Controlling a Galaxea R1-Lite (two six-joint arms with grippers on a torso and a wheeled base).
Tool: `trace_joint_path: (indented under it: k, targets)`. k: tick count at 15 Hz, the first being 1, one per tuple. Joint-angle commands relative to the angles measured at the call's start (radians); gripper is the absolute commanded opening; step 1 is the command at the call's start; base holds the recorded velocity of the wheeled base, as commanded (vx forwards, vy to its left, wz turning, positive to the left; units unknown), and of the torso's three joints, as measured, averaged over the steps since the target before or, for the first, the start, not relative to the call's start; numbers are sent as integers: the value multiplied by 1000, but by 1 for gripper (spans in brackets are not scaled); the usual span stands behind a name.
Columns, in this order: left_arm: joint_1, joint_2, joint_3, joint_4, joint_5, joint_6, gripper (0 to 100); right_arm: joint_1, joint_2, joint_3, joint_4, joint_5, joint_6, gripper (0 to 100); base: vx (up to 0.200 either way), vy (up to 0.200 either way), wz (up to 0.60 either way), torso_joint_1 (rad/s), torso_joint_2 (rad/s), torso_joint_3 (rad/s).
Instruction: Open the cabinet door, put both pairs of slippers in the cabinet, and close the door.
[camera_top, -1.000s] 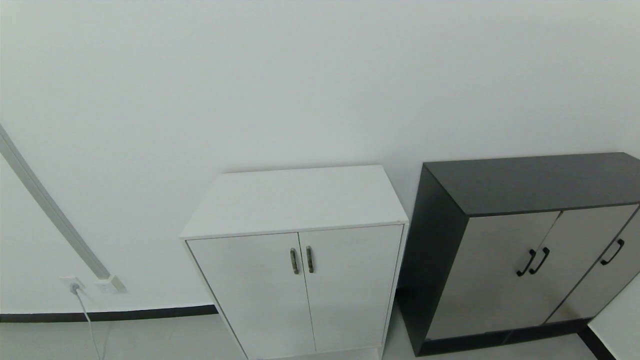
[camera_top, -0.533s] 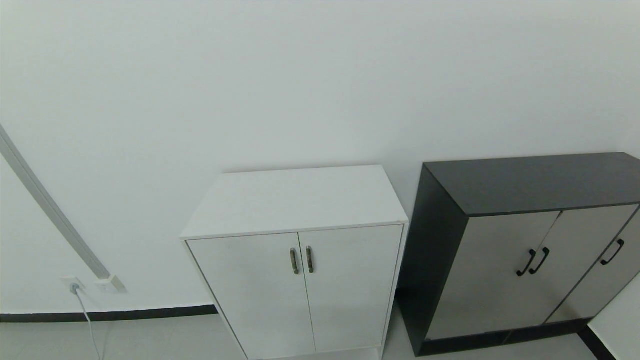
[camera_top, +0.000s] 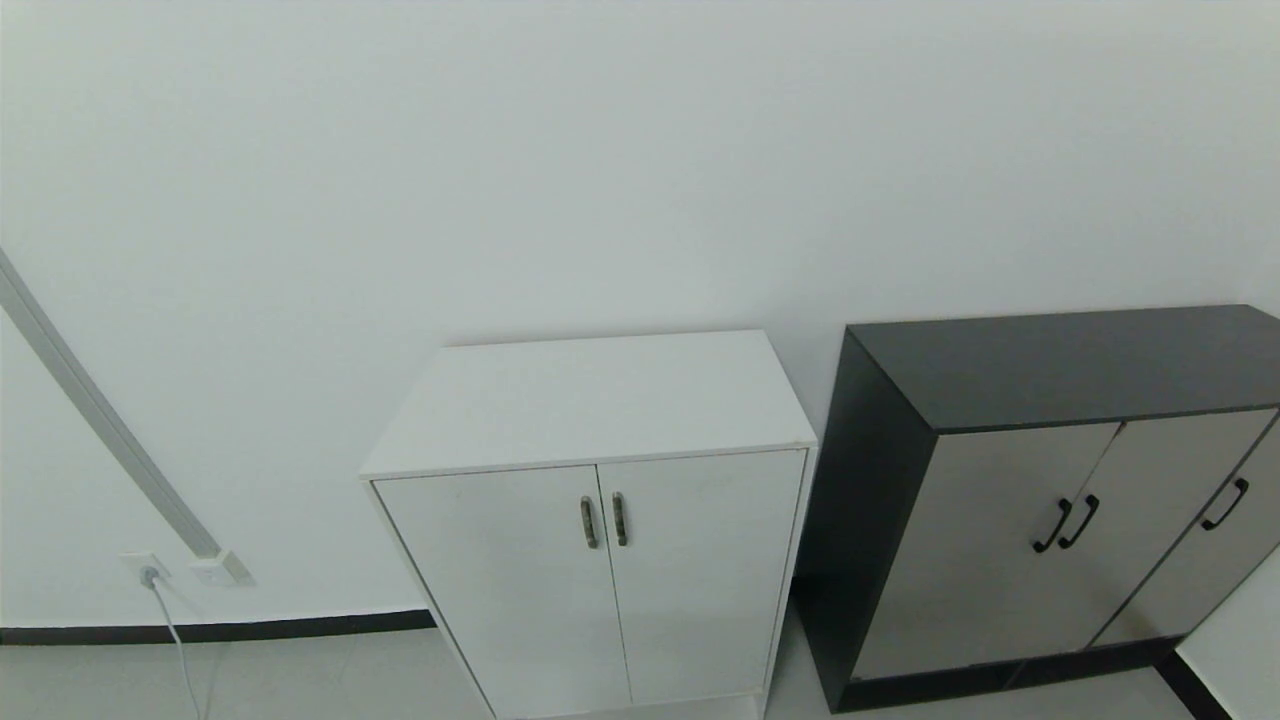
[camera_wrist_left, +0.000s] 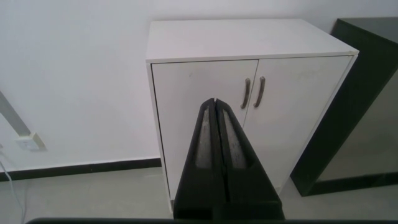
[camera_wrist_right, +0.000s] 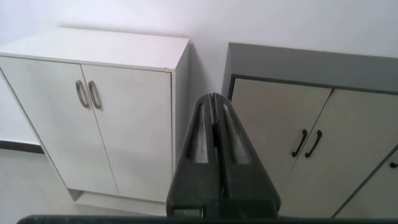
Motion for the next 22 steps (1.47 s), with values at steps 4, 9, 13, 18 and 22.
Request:
trace_joint_path:
  k: [4, 9, 13, 18, 22]
  targets:
    - [-1, 1, -1, 0, 2, 0, 0, 149, 34, -17, -3, 7, 67, 0, 0, 0, 0, 0, 0, 0]
    - [-1, 1, -1, 0, 0, 0, 0, 148, -26, 9, 54, -148, 64, 0, 0, 0, 0, 0, 0, 0]
    - [-1, 1, -1, 0, 0, 0, 0, 145, -30, 9, 163, -300, 62, 0, 0, 0, 0, 0, 0, 0]
    - [-1, 1, 0, 0, 0, 0, 0, 148, -15, 8, 172, -304, 61, 0, 0, 0, 0, 0, 0, 0]
    - [-1, 1, 0, 0, -1, 4, 0, 108, -95, 8, 170, -321, 67, 0, 0, 0, 0, 0, 0, 0]
